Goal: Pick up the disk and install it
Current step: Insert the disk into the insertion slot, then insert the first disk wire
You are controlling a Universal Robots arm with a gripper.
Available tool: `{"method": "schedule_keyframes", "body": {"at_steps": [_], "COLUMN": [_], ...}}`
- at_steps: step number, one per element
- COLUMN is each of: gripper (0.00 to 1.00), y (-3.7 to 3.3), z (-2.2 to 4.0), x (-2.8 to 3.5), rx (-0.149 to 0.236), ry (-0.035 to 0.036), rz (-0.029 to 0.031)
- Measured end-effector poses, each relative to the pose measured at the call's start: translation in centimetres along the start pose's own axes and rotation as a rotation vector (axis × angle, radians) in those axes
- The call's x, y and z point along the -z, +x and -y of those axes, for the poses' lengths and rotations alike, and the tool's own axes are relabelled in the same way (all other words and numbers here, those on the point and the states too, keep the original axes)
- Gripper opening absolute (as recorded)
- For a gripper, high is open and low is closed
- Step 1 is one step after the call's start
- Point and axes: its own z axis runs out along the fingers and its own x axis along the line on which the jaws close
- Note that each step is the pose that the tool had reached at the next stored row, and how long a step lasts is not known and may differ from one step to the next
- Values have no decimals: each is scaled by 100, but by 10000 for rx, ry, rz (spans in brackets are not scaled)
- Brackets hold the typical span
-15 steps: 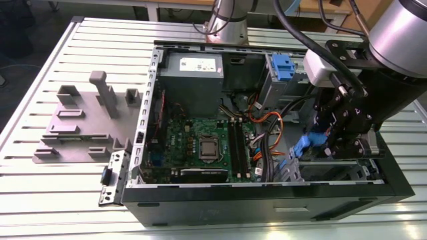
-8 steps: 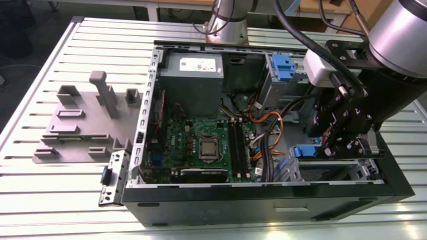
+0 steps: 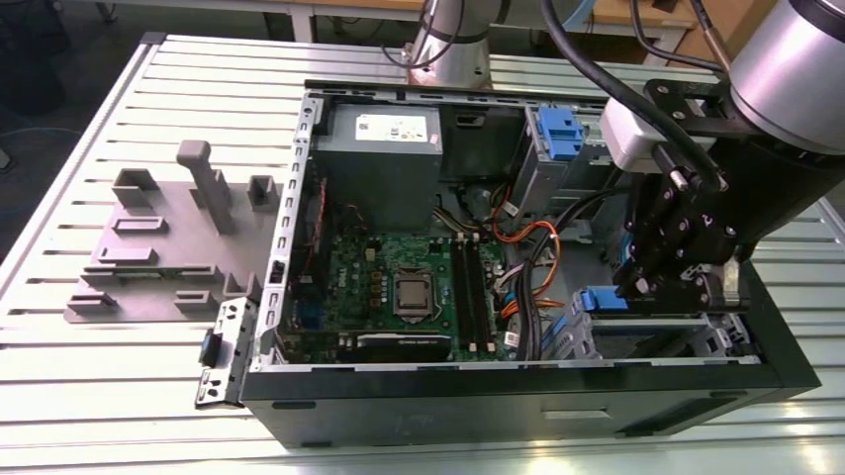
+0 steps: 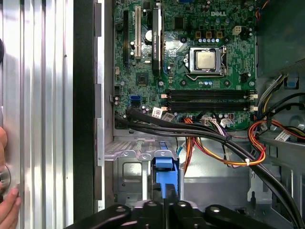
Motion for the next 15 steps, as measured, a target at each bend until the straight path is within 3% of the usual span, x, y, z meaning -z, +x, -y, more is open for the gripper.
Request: {"method": "schedule_keyframes", "body": {"at_steps": [4,15], "gripper": [11,11], "y": [0,0], "z": [0,0], "x": [0,0], "rx": [0,0], "ry": [0,0], "rz": [-1,-7]}}
